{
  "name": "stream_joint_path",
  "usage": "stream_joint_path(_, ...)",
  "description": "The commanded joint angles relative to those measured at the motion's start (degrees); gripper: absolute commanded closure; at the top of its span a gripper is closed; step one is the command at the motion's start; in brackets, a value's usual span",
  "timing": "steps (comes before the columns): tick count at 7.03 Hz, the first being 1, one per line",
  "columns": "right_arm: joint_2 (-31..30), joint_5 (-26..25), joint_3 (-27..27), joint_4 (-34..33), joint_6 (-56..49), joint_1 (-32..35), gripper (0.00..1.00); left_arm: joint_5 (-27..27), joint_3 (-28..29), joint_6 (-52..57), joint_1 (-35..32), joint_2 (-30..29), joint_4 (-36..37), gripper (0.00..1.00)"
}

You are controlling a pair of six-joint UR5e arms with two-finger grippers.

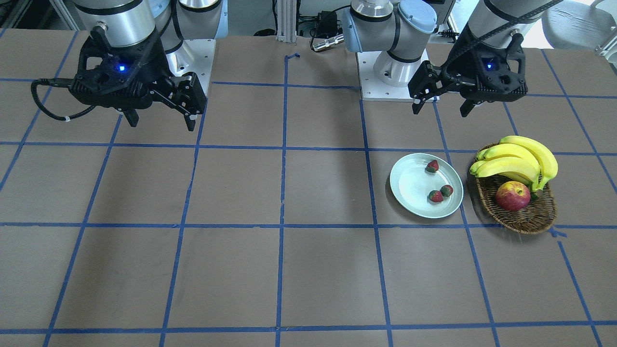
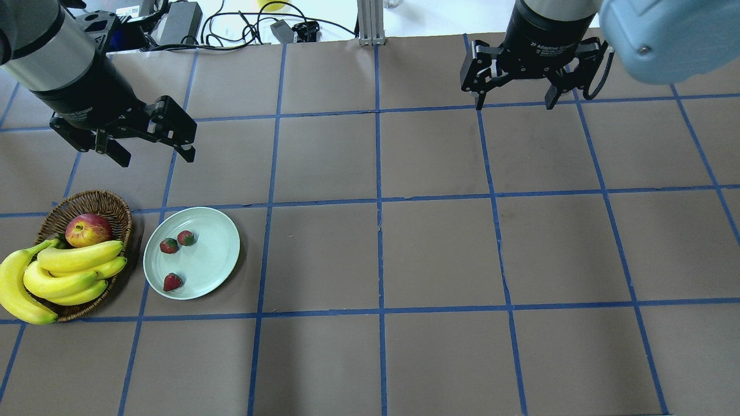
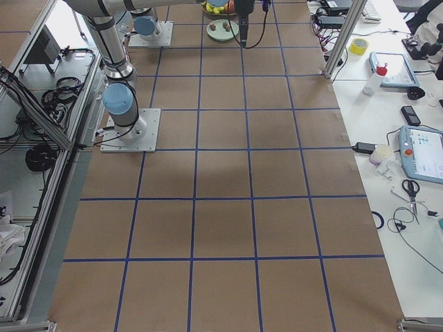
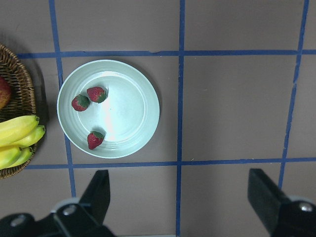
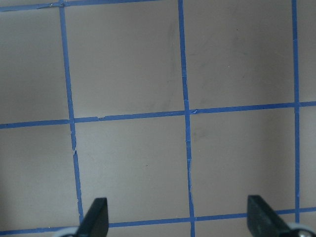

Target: Collect all strawberries into plate

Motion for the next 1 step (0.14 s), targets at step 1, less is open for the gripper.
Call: stream_joint_path(1,-0.05,-0.15,0.00,0.00,0.00,0.00,0.00,0.05,-0.22,0.06,0.00,0.46,-0.17,0.00)
